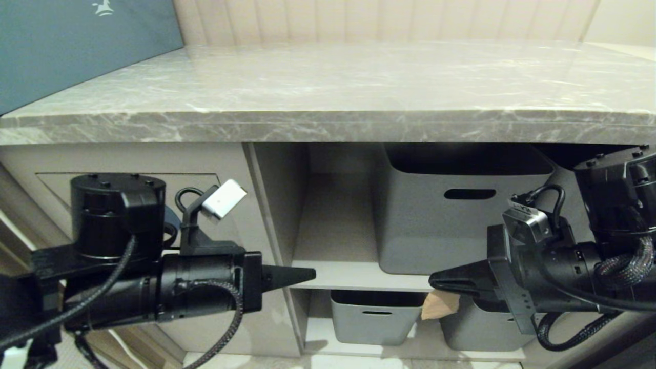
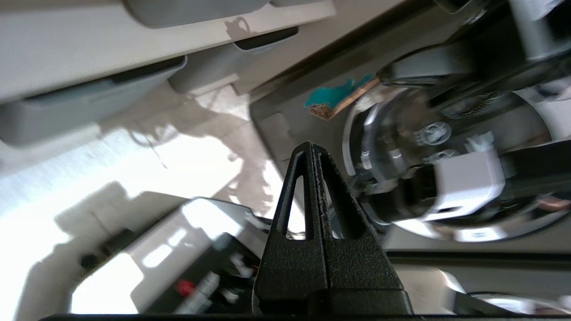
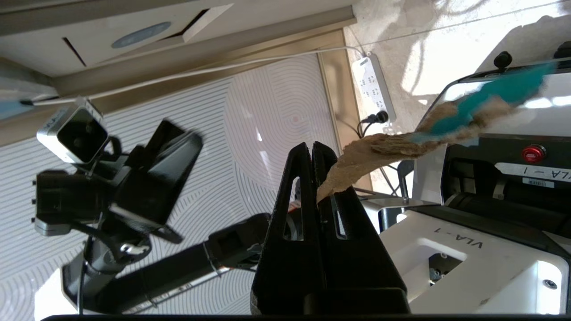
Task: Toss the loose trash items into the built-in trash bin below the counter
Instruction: Hand it to the other hand
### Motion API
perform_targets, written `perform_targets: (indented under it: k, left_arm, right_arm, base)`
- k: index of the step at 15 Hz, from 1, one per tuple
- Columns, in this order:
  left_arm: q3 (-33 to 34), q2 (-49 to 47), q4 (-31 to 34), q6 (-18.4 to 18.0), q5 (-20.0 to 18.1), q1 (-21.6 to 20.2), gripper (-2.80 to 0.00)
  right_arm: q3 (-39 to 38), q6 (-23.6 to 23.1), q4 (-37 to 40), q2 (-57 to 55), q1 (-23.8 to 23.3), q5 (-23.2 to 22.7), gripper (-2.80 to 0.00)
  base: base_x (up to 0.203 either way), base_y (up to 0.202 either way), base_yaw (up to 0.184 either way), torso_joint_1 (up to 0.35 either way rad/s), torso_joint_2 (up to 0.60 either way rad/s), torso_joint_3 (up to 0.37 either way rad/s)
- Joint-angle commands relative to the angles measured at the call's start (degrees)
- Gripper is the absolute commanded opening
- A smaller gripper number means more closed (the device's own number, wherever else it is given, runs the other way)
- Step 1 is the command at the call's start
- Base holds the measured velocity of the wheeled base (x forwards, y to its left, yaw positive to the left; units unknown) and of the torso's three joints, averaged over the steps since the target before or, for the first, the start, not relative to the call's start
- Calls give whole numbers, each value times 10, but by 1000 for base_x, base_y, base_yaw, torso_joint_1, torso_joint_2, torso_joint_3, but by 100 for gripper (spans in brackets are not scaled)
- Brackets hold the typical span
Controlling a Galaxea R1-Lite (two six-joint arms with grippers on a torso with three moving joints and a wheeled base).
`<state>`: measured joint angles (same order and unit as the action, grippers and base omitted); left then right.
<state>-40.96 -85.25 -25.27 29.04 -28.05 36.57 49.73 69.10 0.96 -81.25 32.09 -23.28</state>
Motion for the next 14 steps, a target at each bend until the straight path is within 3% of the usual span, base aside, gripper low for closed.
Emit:
perform_targets:
  k: [1,3,4,7,8,12,14]
  left_arm:
    - [-2,-45,-14,-24,12,31,-280]
    - [-6,-77,-20,-99,19,55,-280]
    - [-5,-85,-21,-118,20,66,-280]
    - [-6,-103,-23,-128,30,97,-280]
    - [-9,-113,-33,-138,37,100,0]
    - [-30,-170,-123,-166,63,108,0]
    - [-33,-193,-154,-219,70,109,0]
  right_arm:
    - [2,5,0,-3,3,-2,-280]
    - [4,10,0,-3,5,-2,-280]
    - [4,11,0,-4,5,-2,-280]
    - [3,11,1,-3,5,-1,-280]
    - [3,11,1,-3,5,-2,-280]
    - [5,11,1,-10,11,-1,-280]
    - [7,11,1,-10,13,-1,-280]
  base:
    - [0,0,0,0,0,0]
    - [0,0,0,0,0,0]
    - [0,0,0,0,0,0]
    - [0,0,0,0,0,0]
    - [0,0,0,0,0,0]
    - [0,0,0,0,0,0]
    - [0,0,0,0,0,0]
